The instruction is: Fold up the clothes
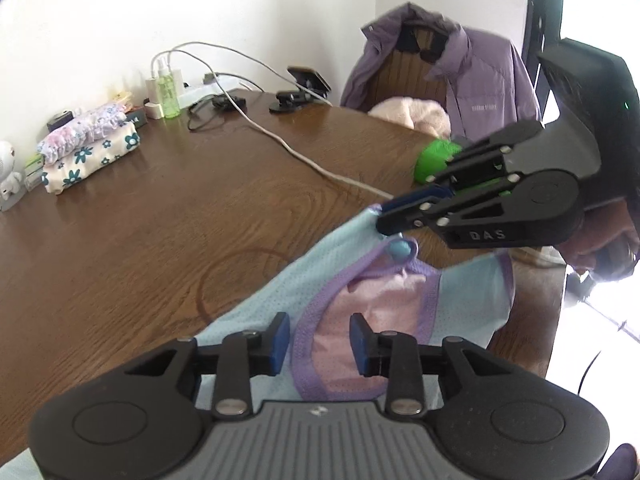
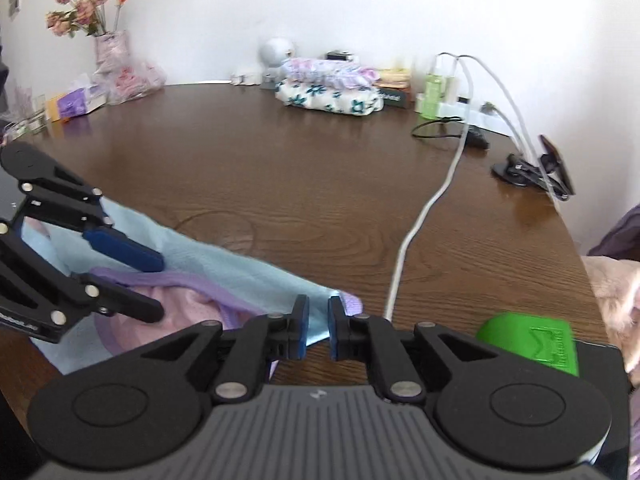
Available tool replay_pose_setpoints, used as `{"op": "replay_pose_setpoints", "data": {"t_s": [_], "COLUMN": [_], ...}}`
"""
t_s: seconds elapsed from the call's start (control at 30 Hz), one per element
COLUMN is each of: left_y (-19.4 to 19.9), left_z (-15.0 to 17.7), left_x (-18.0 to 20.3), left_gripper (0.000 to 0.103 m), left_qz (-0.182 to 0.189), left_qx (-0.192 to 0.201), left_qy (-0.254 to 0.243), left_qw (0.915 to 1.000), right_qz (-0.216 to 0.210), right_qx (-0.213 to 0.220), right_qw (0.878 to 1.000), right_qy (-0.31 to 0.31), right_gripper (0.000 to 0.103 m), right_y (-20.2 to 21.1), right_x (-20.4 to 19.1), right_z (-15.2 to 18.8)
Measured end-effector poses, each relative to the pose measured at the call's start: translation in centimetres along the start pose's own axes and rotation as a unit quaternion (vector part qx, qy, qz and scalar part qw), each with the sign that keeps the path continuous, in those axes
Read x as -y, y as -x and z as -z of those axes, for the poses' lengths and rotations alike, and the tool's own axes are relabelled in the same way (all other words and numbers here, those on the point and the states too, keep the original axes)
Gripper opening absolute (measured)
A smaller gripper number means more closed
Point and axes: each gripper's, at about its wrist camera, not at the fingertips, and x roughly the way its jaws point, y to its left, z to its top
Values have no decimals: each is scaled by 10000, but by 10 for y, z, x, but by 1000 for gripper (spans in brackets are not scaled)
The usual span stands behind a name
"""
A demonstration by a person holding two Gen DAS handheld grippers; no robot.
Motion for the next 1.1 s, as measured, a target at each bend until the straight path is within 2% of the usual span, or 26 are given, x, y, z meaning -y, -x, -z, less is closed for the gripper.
{"op": "replay_pose_setpoints", "data": {"t_s": [0.03, 0.1, 0.13, 0.17, 0.3, 0.37, 0.43, 0.5, 0.57, 0.6, 0.63, 0.67, 0.77, 0.9, 1.0, 1.07, 1.1], "left_y": [6, 17, 21, 23, 15, 5, -7, -21, -37, -43, -47, -48, -48, -49, -48, -47, -47], "left_z": [-1, -2, -3, -4, -11, -19, -28, -36, -40, -41, -41, -39, -33, -28, -25, -25, -24], "left_x": [-4, -12, -16, -19, -21, -11, 4, 16, 21, 22, 23, 24, 27, 28, 28, 29, 31], "left_gripper": [33, 41, 42, 42, 42, 42, 42, 42, 40, 30, 21, 9, 9, 9, 11, 12, 13], "left_qz": [7, -3, -20, -91, -200, -74, 151, 351, 475, 526, 601, 639, 738, 768, 806, 831, 856], "left_qx": [116, 308, 385, 415, 394, 400, 415, 325, 140, 3, -83, -117, -131, -93, -46, -17, -12], "left_qy": [100, 290, 379, 416, 431, 282, -57, -366, -461, -465, -498, -508, -556, -555, -625, -741, -818], "left_qw": [9999, 9991, 9985, 9982, 9981, 9988, 9990, 9982, 9977, 9975, 9969, 9966, 9956, 9955, 9948, 9938, 9930], "right_qz": [-10, -32, -70, -148, -452, -547, -551, -628, -762, -804, -791, -778, -821, -706, -635, -786, -888], "right_qx": [107, 308, 350, 341, 109, -38, -85, -85, -95, -116, -172, -228, -154, -268, -110, 134, 231], "right_qw": [9999, 9994, 9989, 9984, 9954, 9941, 9934, 9929, 9923, 9921, 9922, 9924, 9921, 9936, 9972, 9954, 9904], "right_qy": [-55, -181, -295, -417, -837, -937, -1000, -1003, -973, -958, -943, -928, -939, -835, -374, 527, 1035], "right_gripper": [9, 17, 34, 43, 41, 36, 36, 35, 31, 27, 16, 9, 9, 10, 16, 39, 42], "right_y": [8, 25, 36, 44, 62, 65, 63, 58, 52, 49, 45, 41, 41, 34, 41, 50, 54], "right_x": [2, 7, 10, 13, 18, 14, 12, 8, 4, 2, 1, 0, 1, 0, -6, -14, -18], "right_z": [-1, -3, -2, 1, 21, 33, 40, 41, 40, 40, 41, 41, 41, 43, 39, 31, 27]}}
